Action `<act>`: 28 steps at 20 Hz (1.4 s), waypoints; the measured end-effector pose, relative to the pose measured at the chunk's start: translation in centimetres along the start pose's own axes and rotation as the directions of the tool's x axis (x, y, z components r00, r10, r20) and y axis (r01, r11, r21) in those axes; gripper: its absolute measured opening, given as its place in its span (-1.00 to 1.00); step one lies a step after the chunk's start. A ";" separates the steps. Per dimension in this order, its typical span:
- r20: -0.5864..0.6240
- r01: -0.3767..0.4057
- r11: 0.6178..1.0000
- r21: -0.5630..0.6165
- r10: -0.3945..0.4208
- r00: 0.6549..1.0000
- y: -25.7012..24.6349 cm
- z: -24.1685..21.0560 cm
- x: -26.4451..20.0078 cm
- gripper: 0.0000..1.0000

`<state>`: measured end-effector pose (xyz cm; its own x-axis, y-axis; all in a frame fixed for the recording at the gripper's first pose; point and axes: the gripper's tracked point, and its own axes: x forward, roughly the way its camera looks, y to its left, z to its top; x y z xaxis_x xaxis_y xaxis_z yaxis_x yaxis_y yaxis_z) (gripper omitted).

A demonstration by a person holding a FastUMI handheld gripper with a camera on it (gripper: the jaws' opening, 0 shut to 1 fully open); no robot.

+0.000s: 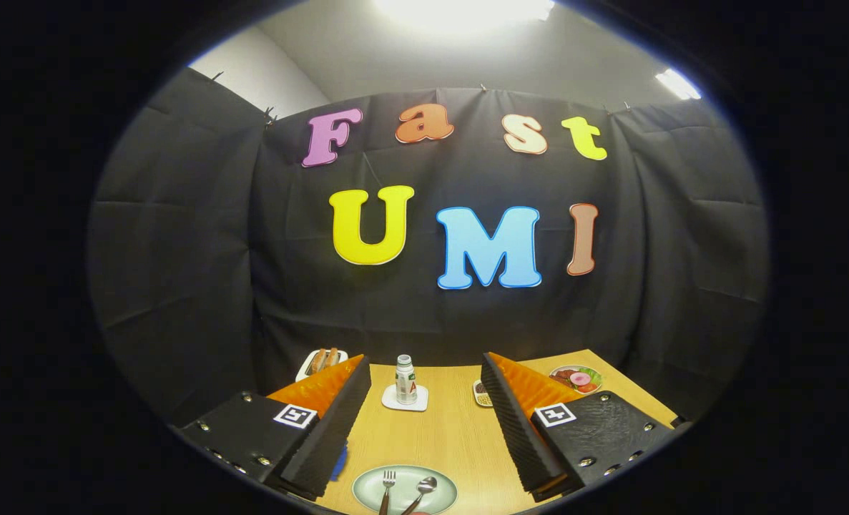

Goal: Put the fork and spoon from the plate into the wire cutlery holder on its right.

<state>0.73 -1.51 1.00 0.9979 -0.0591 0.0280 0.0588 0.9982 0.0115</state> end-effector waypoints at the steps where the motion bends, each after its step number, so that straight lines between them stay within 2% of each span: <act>1: 0.002 0.006 1.000 0.003 -0.006 1.000 -0.1 -0.1 0.0 0.91; 10: -0.040 0.018 1.000 0.017 -0.017 0.999 0.2 -2.1 0.4 0.90; 16: -0.187 0.035 0.999 0.014 -0.032 0.982 0.3 -8.6 1.2 0.91; 23: -0.398 0.058 0.998 0.006 -0.051 0.916 0.4 -17.9 1.1 0.91; 28: -0.544 0.079 0.997 -0.006 -0.069 0.836 0.5 -24.9 0.9 0.91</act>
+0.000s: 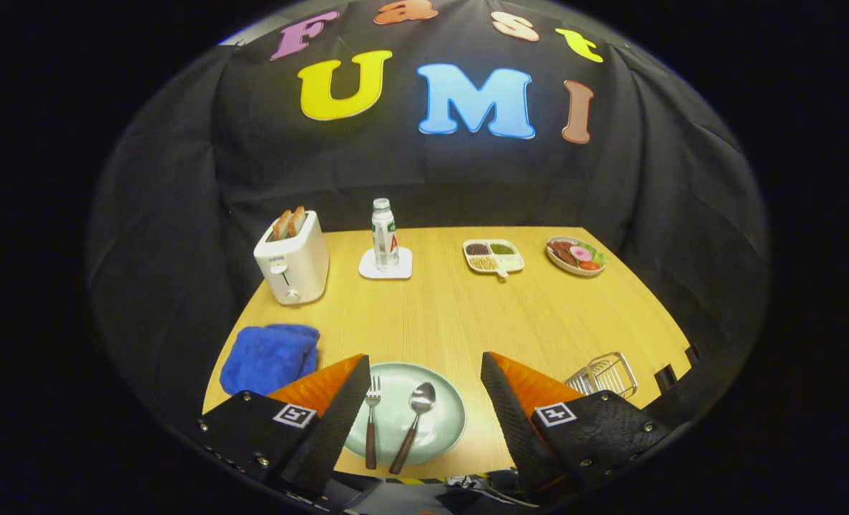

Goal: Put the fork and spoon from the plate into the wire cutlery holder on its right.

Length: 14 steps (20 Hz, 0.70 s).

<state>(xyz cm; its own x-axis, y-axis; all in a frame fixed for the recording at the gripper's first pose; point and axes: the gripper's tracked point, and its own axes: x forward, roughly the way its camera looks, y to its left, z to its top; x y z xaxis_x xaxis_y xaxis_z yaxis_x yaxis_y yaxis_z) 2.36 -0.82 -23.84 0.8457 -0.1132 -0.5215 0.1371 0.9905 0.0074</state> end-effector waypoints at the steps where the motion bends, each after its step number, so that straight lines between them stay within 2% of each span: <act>1: -0.035 0.010 1.000 -0.016 -0.010 0.999 -0.1 -1.1 0.6 0.91; 4: -0.139 0.023 0.999 -0.037 -0.028 0.990 0.2 -4.5 2.4 0.92; 8: -0.269 0.021 1.000 0.012 -0.017 0.963 1.1 -8.9 4.2 0.92; 14: -0.394 0.021 1.000 -0.021 -0.028 0.919 1.7 -12.7 6.6 0.92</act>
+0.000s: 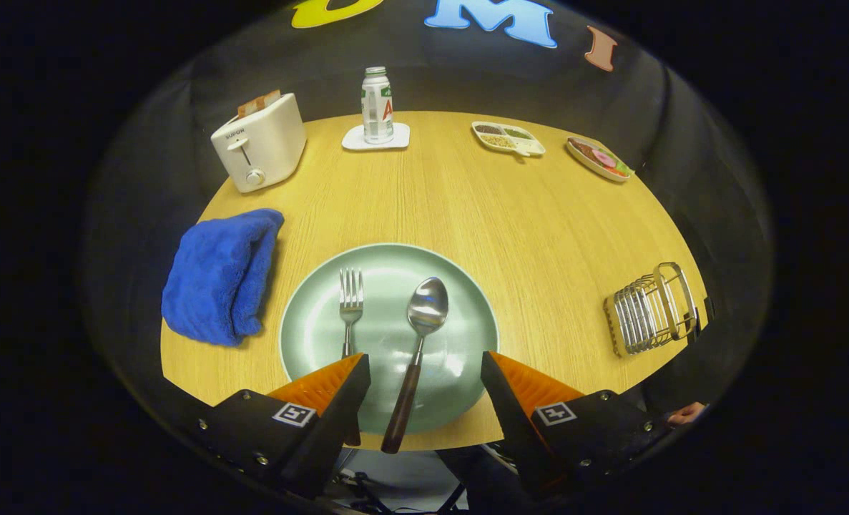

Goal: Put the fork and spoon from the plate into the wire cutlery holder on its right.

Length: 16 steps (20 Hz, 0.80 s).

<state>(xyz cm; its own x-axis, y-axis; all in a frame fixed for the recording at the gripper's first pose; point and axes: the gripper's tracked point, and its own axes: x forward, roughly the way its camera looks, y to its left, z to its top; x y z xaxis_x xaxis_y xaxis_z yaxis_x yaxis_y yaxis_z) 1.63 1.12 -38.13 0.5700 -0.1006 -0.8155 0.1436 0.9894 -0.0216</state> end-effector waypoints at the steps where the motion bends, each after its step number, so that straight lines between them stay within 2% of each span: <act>1: -0.024 -0.004 1.000 0.000 0.004 1.000 0.2 -0.6 0.7 0.92; 6: -0.097 -0.021 1.000 -0.024 0.018 0.995 0.6 -2.5 2.3 0.92; 8: -0.118 -0.011 0.998 -0.055 0.004 0.993 0.4 -3.1 2.8 0.80; 9: -0.138 -0.019 0.997 -0.071 0.009 0.990 0.5 -3.5 2.9 0.48; 10: -0.131 -0.055 0.997 -0.057 0.047 0.990 1.2 -2.9 2.7 0.39; 12: -0.140 -0.049 0.996 -0.074 0.039 0.989 1.0 -3.2 2.8 -0.53; 13: -0.138 -0.029 0.996 -0.085 0.017 0.990 0.6 -3.3 2.8 -0.53; 14: -0.132 -0.062 0.993 -0.097 0.049 0.990 1.4 -2.9 2.8 -0.71; 15: -0.133 -0.054 0.990 -0.131 0.037 0.990 1.4 -3.3 3.1 -0.89; 16: -0.127 -0.035 0.986 -0.160 0.015 0.992 1.0 -3.1 3.1 -0.89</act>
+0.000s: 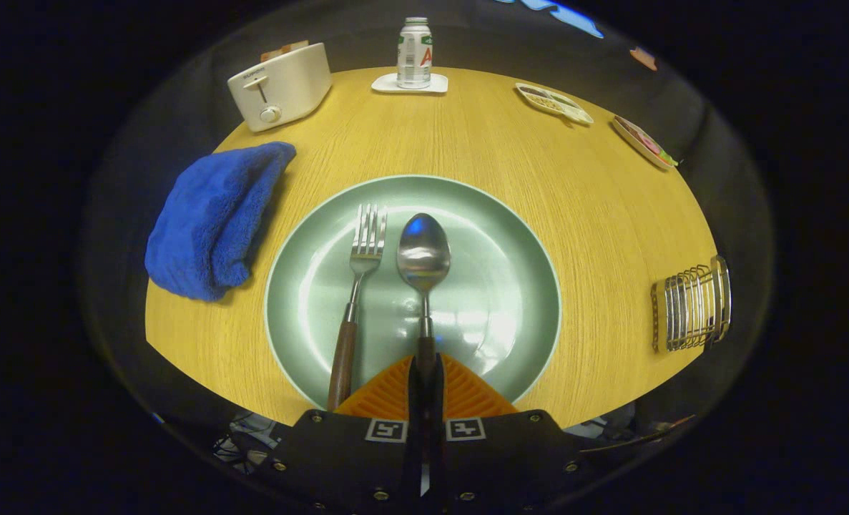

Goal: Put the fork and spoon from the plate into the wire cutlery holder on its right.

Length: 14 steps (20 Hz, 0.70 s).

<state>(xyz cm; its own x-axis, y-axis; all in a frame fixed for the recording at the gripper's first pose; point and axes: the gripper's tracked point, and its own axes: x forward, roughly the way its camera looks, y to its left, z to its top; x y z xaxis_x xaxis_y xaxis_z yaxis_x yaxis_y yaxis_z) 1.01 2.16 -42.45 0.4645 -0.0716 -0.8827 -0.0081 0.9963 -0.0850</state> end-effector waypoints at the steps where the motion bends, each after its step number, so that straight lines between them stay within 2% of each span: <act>1: 0.005 0.014 1.000 -0.010 -0.014 1.000 -0.2 0.1 -0.2 -0.90; 4: 0.037 0.002 1.000 0.025 -0.003 0.999 0.1 0.7 -0.8 -0.89; 10: 0.164 0.049 0.998 0.040 -0.055 0.985 -1.4 3.1 -3.6 -0.89; 14: 0.233 0.072 0.993 0.094 -0.093 0.968 -3.4 5.3 -6.5 -0.89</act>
<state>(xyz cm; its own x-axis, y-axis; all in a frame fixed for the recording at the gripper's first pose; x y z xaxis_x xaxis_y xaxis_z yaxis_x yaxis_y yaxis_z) 2.74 -0.52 -33.99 0.6564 -0.1507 -0.7392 0.1088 0.9885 -0.1048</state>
